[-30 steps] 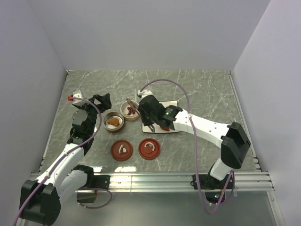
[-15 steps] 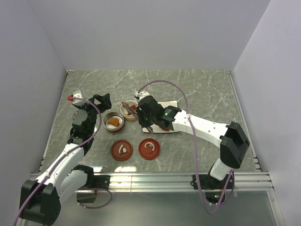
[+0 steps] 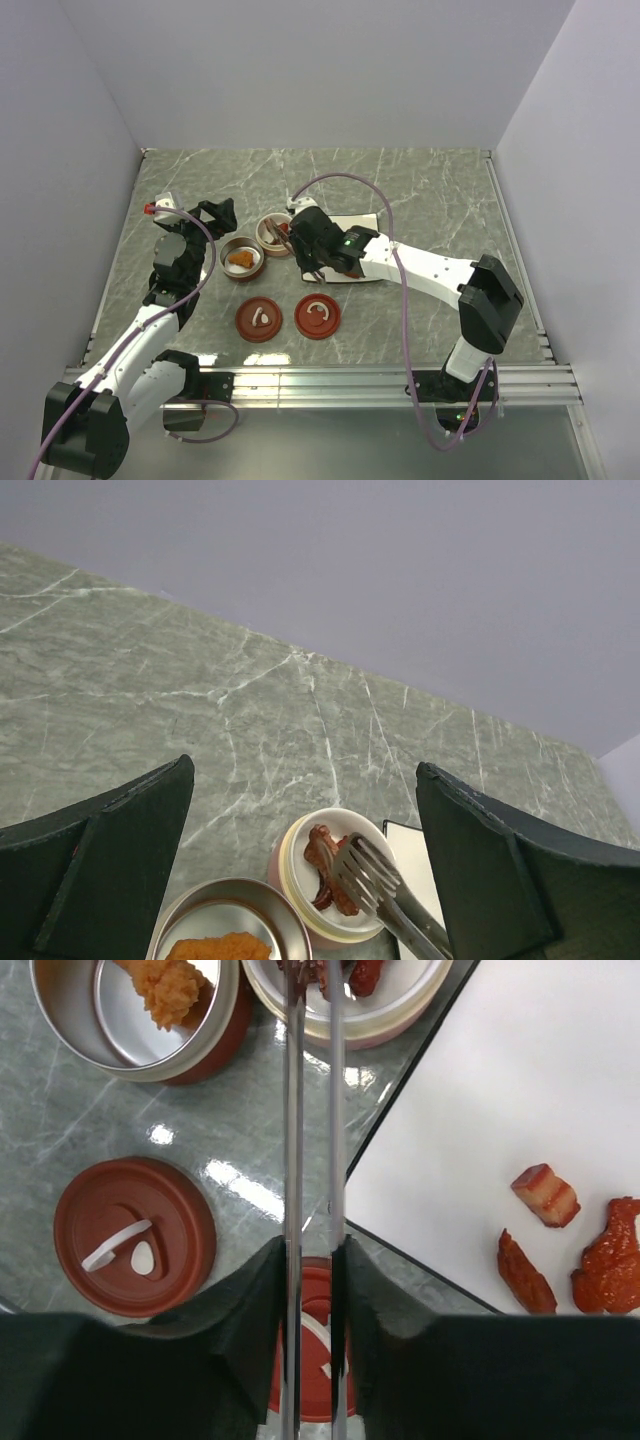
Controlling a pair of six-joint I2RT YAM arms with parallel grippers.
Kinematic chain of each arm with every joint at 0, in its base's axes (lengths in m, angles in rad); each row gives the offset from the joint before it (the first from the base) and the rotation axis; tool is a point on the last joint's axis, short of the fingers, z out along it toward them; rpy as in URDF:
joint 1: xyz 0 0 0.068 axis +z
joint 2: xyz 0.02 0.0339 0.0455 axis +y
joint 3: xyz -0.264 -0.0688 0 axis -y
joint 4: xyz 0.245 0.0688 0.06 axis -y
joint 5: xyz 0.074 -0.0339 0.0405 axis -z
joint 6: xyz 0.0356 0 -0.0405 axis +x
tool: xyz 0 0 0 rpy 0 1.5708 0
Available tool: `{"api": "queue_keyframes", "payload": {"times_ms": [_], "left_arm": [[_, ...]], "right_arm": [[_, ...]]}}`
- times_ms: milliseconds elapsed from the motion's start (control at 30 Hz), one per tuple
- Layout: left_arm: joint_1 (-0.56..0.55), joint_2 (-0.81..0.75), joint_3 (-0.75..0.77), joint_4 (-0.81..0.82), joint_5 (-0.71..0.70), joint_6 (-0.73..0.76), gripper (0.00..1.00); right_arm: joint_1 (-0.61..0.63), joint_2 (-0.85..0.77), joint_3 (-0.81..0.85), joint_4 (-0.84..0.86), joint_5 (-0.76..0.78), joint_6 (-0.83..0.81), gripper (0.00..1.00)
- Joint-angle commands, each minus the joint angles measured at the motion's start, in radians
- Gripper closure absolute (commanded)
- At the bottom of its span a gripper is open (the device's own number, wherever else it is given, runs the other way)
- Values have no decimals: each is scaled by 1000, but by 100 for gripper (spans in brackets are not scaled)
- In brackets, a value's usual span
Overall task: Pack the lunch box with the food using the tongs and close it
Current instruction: Place the food into the lunch box
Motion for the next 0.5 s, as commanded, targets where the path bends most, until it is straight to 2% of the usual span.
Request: {"api": "queue_keyframes", "payload": {"times_ms": [0, 133, 267, 467], "left_arm": [[4, -16, -6, 47, 7, -5, 1], [4, -14, -6, 48, 7, -5, 1], [4, -13, -4, 48, 7, -5, 1], [4, -5, -2, 50, 7, -5, 0]], "right_arm": [[6, -18, 31, 6, 57, 9, 62], [4, -43, 24, 5, 79, 7, 49], [6, -60, 27, 9, 87, -1, 40], [6, -79, 31, 18, 105, -7, 39]]}}
